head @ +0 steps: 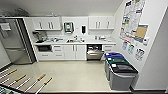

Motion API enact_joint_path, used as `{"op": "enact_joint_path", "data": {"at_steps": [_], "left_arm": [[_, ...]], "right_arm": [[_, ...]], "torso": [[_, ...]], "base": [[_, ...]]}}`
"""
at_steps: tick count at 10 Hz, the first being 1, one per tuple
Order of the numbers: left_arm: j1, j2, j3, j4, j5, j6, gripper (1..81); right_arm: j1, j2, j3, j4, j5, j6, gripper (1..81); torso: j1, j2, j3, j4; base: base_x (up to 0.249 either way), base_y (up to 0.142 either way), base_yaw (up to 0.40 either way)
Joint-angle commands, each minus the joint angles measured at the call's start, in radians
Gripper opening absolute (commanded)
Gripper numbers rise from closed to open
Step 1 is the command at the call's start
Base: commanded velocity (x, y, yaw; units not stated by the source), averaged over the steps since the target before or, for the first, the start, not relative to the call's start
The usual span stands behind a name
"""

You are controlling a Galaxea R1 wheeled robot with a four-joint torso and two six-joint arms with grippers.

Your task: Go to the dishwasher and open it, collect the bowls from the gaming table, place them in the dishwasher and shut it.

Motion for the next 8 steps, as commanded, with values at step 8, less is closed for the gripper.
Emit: {"op": "enact_joint_path", "data": {"at_steps": [8], "left_arm": [[-0.052,-0.018,0.000,0.011,0.044,0.007,1.0]], "right_arm": [[0.045,-0.015,0.005,-0.014,-0.060,-0.002,1.0]], "torso": [[-0.001,0.000,0.000,0.000]], "base": [[0.221,0.000,0.000]]}}
